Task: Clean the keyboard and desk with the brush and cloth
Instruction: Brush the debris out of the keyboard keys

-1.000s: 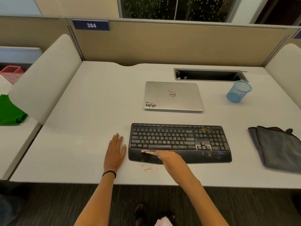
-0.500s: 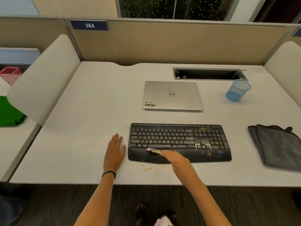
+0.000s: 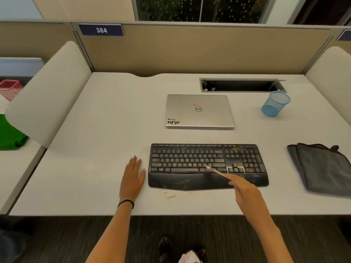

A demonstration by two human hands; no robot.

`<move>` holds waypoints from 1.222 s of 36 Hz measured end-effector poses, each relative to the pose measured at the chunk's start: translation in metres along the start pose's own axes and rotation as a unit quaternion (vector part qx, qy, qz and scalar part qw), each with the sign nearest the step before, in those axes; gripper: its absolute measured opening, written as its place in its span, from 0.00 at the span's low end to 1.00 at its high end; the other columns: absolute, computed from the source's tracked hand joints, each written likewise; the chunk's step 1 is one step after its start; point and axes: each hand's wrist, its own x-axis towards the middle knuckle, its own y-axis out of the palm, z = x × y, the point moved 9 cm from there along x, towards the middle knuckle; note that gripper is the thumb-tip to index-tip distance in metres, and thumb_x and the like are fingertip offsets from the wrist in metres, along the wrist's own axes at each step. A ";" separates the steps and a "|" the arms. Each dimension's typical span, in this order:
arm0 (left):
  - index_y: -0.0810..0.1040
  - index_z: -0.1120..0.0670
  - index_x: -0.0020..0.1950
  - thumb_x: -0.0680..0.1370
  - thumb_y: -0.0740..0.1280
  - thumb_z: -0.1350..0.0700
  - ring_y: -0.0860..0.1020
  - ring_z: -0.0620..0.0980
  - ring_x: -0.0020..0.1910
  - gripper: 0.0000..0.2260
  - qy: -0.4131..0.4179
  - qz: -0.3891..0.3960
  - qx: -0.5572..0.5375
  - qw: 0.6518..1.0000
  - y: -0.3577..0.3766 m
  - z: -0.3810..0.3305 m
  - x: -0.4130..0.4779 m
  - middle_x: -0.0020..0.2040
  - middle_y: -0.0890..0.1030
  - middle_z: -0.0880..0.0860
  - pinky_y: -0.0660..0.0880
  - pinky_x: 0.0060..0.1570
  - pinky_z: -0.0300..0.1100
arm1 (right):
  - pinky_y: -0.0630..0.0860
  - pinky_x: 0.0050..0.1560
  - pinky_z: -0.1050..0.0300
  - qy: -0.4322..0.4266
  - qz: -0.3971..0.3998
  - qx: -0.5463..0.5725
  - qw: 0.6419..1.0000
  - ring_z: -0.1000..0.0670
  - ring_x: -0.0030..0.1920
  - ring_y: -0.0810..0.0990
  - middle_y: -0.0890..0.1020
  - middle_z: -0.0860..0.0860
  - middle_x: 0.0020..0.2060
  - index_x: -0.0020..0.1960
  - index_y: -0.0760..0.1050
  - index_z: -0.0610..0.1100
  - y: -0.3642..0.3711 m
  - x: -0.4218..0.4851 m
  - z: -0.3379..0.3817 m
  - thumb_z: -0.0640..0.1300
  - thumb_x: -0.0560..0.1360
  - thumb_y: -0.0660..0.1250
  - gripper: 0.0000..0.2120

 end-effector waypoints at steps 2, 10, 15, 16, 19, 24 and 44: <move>0.58 0.57 0.76 0.81 0.58 0.54 0.47 0.42 0.73 0.24 0.000 0.001 -0.001 1.000 0.000 0.000 0.000 0.77 0.54 0.52 0.45 0.73 0.41 | 0.78 0.50 0.51 0.002 -0.004 -0.024 1.000 0.45 0.48 0.83 0.83 0.45 0.50 0.59 0.77 0.39 0.004 -0.001 -0.001 0.26 0.66 0.70 0.22; 0.58 0.57 0.76 0.81 0.59 0.54 0.48 0.43 0.74 0.24 0.004 -0.005 0.000 1.000 -0.001 -0.002 0.000 0.77 0.55 0.53 0.47 0.73 0.42 | 0.72 0.56 0.64 -0.038 0.047 -0.025 0.998 0.51 0.52 0.82 0.82 0.50 0.53 0.61 0.76 0.43 0.035 0.000 0.022 0.25 0.65 0.69 0.27; 0.59 0.57 0.76 0.81 0.59 0.54 0.49 0.43 0.74 0.24 0.004 -0.003 0.004 1.000 0.000 -0.001 0.000 0.77 0.55 0.53 0.47 0.73 0.42 | 0.76 0.51 0.62 -0.084 0.056 -0.027 0.995 0.52 0.49 0.83 0.83 0.50 0.51 0.60 0.77 0.43 0.045 0.004 0.045 0.23 0.60 0.71 0.31; 0.58 0.57 0.76 0.81 0.59 0.54 0.49 0.44 0.74 0.24 0.003 -0.003 0.004 1.000 0.000 -0.001 0.000 0.77 0.55 0.53 0.47 0.73 0.42 | 0.77 0.50 0.62 -0.095 0.062 -0.025 0.993 0.52 0.48 0.83 0.83 0.50 0.50 0.60 0.77 0.43 0.047 0.003 0.051 0.23 0.58 0.72 0.32; 0.58 0.57 0.76 0.81 0.59 0.54 0.49 0.44 0.74 0.24 0.003 -0.003 0.002 1.000 0.000 -0.001 0.000 0.77 0.55 0.52 0.47 0.73 0.43 | 0.77 0.49 0.63 -0.129 0.095 -0.021 0.987 0.52 0.47 0.83 0.84 0.51 0.49 0.59 0.77 0.44 0.059 -0.004 0.066 0.24 0.58 0.73 0.32; 0.59 0.57 0.76 0.81 0.58 0.54 0.49 0.44 0.74 0.24 0.006 -0.002 0.007 1.000 0.000 0.000 0.000 0.77 0.55 0.53 0.47 0.73 0.42 | 0.72 0.57 0.61 -0.127 0.069 0.007 0.990 0.50 0.52 0.82 0.82 0.48 0.52 0.60 0.76 0.43 0.048 0.002 0.062 0.25 0.66 0.69 0.25; 0.58 0.57 0.76 0.81 0.58 0.54 0.48 0.43 0.74 0.24 0.009 -0.002 0.001 1.000 0.000 -0.001 0.000 0.77 0.54 0.53 0.46 0.73 0.42 | 0.65 0.63 0.58 0.031 0.358 -0.115 0.926 0.48 0.62 0.71 0.71 0.47 0.66 0.67 0.68 0.44 0.049 0.048 0.028 0.38 0.79 0.58 0.17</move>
